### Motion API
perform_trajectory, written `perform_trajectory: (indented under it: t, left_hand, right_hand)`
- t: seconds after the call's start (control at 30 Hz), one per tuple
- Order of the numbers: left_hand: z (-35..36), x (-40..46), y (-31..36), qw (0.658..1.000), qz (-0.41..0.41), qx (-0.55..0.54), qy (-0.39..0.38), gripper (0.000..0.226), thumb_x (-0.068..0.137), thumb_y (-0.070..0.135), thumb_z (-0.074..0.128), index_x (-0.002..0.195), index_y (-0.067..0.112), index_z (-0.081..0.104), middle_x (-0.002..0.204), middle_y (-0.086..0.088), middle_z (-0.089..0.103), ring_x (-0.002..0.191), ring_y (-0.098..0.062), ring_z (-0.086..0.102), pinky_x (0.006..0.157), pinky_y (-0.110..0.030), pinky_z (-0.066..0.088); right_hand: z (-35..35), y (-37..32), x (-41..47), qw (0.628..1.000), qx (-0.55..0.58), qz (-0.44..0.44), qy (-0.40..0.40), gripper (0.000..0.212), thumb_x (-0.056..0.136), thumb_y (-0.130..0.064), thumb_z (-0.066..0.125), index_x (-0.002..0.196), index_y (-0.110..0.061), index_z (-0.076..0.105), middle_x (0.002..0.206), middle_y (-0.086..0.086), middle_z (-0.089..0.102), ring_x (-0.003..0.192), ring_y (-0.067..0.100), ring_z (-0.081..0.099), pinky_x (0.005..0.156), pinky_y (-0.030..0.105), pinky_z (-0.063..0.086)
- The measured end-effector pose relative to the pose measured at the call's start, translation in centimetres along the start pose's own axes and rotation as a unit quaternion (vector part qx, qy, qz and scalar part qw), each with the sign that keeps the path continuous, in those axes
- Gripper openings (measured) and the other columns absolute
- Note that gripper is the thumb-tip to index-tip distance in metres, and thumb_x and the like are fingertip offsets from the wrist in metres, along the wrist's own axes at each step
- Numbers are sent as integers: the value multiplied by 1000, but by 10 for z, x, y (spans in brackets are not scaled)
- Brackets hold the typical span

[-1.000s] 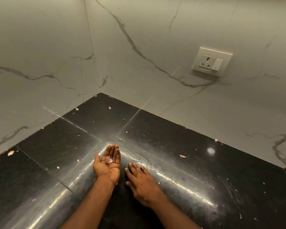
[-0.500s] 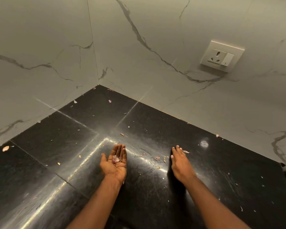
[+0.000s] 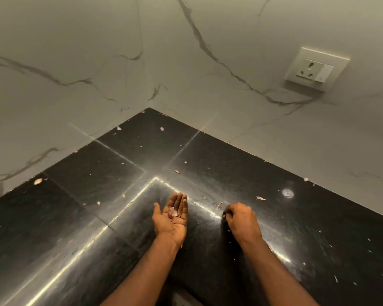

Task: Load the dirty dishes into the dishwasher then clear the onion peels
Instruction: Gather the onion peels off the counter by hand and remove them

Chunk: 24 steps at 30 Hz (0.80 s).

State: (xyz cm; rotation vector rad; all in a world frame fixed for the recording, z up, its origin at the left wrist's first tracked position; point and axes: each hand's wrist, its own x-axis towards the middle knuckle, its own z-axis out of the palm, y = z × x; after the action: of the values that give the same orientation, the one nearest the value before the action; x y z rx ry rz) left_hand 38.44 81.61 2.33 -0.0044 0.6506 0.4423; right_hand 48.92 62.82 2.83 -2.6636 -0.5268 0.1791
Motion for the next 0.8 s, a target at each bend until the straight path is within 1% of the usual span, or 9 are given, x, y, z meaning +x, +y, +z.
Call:
perform_trajectory:
  t: [0.13,0.23,0.3,0.4,0.5,0.57,0.67,0.73,0.8]
  left_hand:
    - [-12,-25,11,998,54,-23,14,64,108,50,38,111,-8,67,102,-26,75,85,-34,78,84,-43,61]
    - [-23,-46,17,995,95,-25,28,61,108,47,39,111,-7,67,101,-25,75,85,-33,78,76,-40,65]
    - [-30,-65,19,991,124,-28,41,59,109,47,37,106,-4,68,94,-22,76,83,-30,77,75,-38,64]
    - [-38,-101,21,984,166,-49,52,59,110,45,34,100,-2,69,88,-21,76,81,-29,76,88,-38,59]
    - [-56,-138,20,973,217,-65,45,63,110,44,32,103,-4,72,97,-24,75,86,-32,77,92,-42,57]
    - [-75,-161,19,965,245,-75,52,66,109,44,31,101,-6,74,100,-26,74,92,-34,74,83,-42,62]
    - [-102,-190,17,944,285,-136,101,49,110,37,39,97,1,68,87,-17,72,87,-28,69,90,-38,58]
    - [-119,-218,11,921,316,-185,137,43,109,36,41,78,12,58,61,-6,62,57,-18,61,65,-27,56]
    - [-128,-256,6,899,354,-215,143,47,108,35,39,64,20,43,46,3,41,37,-12,40,41,-18,35]
  right_hand:
    - [-4,-27,-11,982,186,35,13,19,85,-6,76,96,-21,78,84,-5,74,83,13,73,75,26,55]
    - [-8,-86,-34,952,274,-116,-63,22,85,-2,78,98,-19,79,87,-11,76,81,1,72,80,21,59]
    - [-13,-125,-57,922,295,-220,-123,28,85,3,74,99,-20,78,91,-12,77,86,-1,72,82,17,57]
    - [-14,-158,-87,889,281,-320,-169,31,84,5,71,101,-20,77,94,-11,75,89,0,72,82,18,58]
    - [-10,-166,-117,866,267,-381,-184,25,81,-3,80,94,-24,76,92,-11,72,85,1,70,77,21,59]
    - [-7,-164,-140,849,265,-411,-199,25,78,-5,83,91,-26,76,90,-12,71,84,2,69,75,21,58]
    - [-2,-153,-184,810,307,-447,-223,26,85,-3,74,98,-25,79,95,-13,75,91,3,71,81,22,57]
    - [1,-143,-218,787,391,-396,-266,33,91,2,65,106,-23,79,102,-12,77,97,5,73,86,21,57]
    - [5,-137,-254,769,491,-269,-310,32,99,2,59,114,-20,77,110,-7,78,105,7,72,89,17,54]
